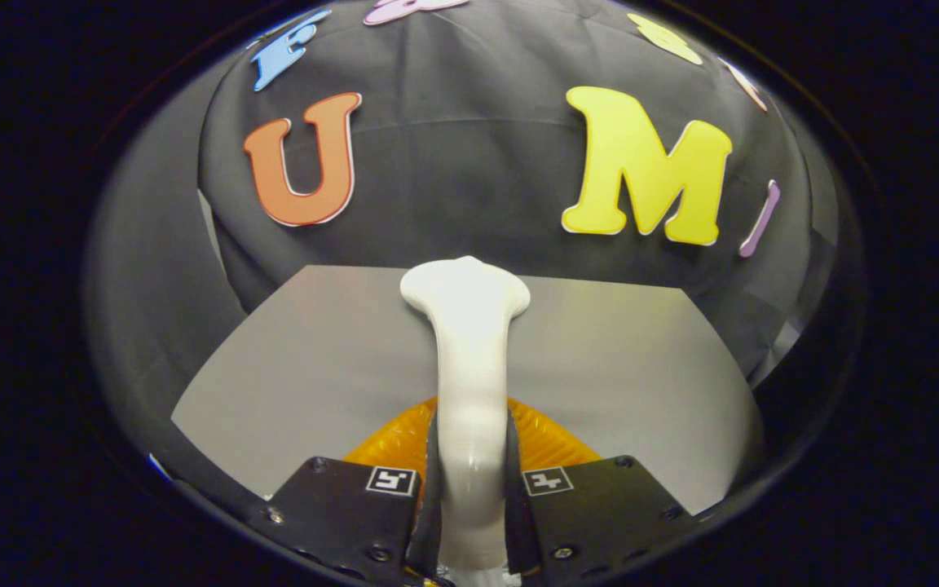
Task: Iron the clothes twice with a garment steamer, once on the left side and once on the right side.
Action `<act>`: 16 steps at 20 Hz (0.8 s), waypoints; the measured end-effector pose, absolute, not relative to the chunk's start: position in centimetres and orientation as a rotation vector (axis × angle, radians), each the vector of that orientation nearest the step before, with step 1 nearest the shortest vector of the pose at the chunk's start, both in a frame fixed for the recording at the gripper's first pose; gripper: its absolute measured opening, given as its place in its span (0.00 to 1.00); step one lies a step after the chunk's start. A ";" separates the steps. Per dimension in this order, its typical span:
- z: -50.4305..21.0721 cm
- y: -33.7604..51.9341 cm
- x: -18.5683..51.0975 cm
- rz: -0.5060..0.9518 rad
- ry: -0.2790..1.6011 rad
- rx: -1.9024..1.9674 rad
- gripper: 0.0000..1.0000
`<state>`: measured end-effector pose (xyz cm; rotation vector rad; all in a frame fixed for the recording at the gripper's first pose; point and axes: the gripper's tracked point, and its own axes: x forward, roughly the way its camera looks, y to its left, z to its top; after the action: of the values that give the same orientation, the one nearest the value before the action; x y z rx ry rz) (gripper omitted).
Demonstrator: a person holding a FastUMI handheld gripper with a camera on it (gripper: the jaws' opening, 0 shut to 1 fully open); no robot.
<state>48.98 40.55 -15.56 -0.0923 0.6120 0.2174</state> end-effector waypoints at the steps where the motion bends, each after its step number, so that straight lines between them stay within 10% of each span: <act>1: -15.1 40.5 49.0 0.220 0.600 -0.082 0.34; 16: -5.2 32.8 36.5 0.344 0.355 0.107 0.32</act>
<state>36.45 32.83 -5.18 0.1067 0.3548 0.3440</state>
